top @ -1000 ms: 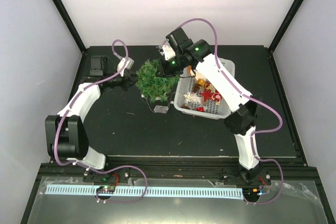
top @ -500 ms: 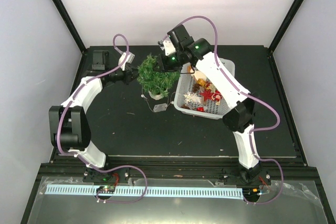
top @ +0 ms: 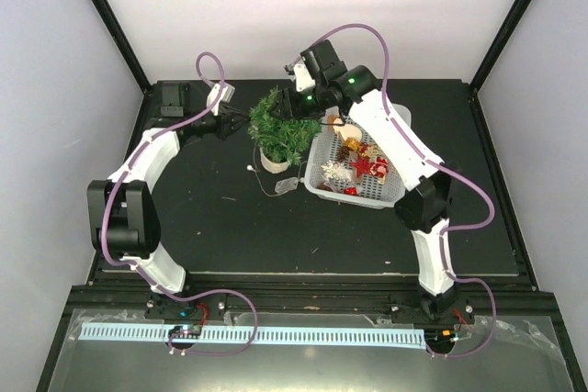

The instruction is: Decorate the small christmas tree

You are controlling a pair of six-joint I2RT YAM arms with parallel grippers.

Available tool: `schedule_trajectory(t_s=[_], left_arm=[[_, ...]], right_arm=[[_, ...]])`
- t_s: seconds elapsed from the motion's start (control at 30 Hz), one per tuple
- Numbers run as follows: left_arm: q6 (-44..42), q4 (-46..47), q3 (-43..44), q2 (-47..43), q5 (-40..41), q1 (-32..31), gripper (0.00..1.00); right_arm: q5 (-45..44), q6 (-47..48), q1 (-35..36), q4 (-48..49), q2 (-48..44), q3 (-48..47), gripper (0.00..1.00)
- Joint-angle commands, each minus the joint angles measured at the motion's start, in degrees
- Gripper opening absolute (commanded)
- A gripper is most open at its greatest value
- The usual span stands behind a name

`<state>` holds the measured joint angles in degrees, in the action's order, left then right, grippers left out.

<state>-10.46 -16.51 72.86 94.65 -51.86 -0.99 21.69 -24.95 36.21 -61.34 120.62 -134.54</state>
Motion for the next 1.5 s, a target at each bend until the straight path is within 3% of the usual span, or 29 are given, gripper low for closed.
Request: schedule_trajectory(t_s=[0.0, 0.23, 0.73, 0.93, 1.1, 1.2, 1.33, 1.47], left_arm=[[0.44, 0.74, 3.02, 0.40, 0.55, 0.00, 0.20], [-1.58, -0.92, 2.89, -0.96, 0.70, 1.16, 0.33], [-2.40, -1.23, 0.49, -3.16, 0.16, 1.27, 0.34], [0.05, 0.02, -0.80, -2.23, -1.10, 1.03, 0.34], [-0.94, -0.39, -2.00, 2.31, 2.15, -3.65, 0.32], [-2.34, -3.39, -0.28, 6.89, 4.47, -7.15, 0.33], [-2.11, -3.97, 1.58, 12.21, 8.01, -10.75, 0.43], [-1.05, -7.29, 3.60, 17.02, 9.45, -12.35, 0.35]], right_arm=[[-4.01, 0.07, -1.00, 3.16, -5.89, 2.89, 0.65], [-7.58, 0.57, -1.74, 6.06, -12.46, 9.54, 0.76], [-12.18, -2.07, -3.75, 7.76, -16.25, 17.49, 0.75], [-3.15, -3.93, -3.95, 7.59, -10.20, 11.39, 0.56], [1.20, -5.35, -2.17, 6.07, -5.11, 7.82, 0.36], [-0.54, -4.71, -1.51, 3.04, -4.16, 7.00, 0.43], [-2.01, -3.12, -1.49, 1.63, -6.35, 9.30, 0.57], [-4.98, -0.87, -1.49, -2.43, -8.76, 11.34, 0.58]])
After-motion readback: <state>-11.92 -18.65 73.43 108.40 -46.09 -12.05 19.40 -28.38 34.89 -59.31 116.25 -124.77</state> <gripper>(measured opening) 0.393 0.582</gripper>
